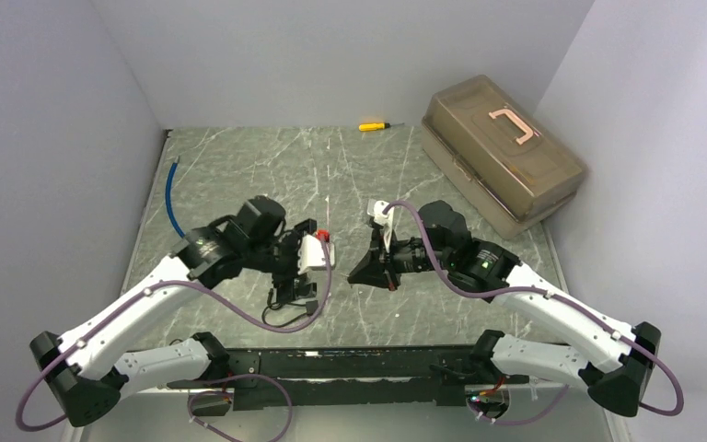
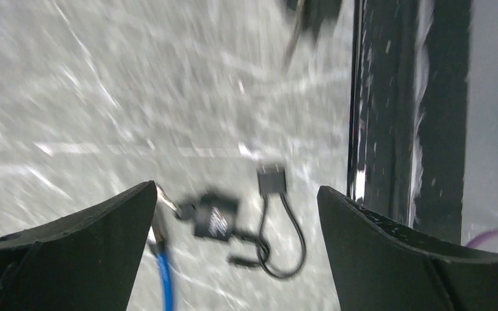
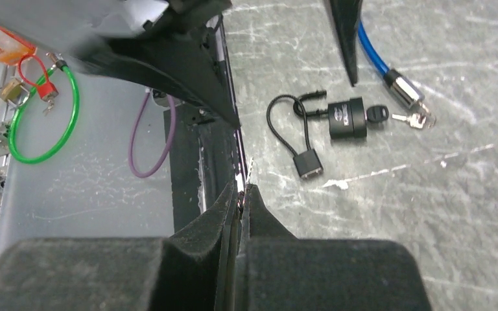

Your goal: Unlock with the key

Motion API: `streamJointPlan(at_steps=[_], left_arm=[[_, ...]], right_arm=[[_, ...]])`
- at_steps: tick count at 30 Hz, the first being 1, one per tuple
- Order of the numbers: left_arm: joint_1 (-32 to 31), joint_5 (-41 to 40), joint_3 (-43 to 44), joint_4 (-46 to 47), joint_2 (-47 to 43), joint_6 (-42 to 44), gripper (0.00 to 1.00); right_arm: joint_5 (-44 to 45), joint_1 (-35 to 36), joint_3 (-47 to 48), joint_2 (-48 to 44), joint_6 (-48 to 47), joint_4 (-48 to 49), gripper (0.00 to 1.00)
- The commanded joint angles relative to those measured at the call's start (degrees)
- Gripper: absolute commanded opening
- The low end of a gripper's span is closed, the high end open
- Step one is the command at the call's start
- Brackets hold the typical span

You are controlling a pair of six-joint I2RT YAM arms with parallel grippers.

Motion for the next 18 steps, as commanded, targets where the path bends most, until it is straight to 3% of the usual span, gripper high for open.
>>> streamJointPlan(at_steps=[1,7,18], left_arm=[[2.82,-5.68,-12.21,1.38,0.51,2.39,0.99],[4.11,-0.14,-22.35,9.76,0.99,2.41,0.99],[4.17,-0.25,-38.75,30.65,-1.73,3.31,0.94]], right_arm=[[-1.87,-2.32,-2.95,-4.05,3.84,3.62,0.00],[-0.59,-4.08,-4.06,-8.31,6.16,4.34,0.00],[1.49,-5.08,-4.27,-10.93,7.69,6.31,0.00]])
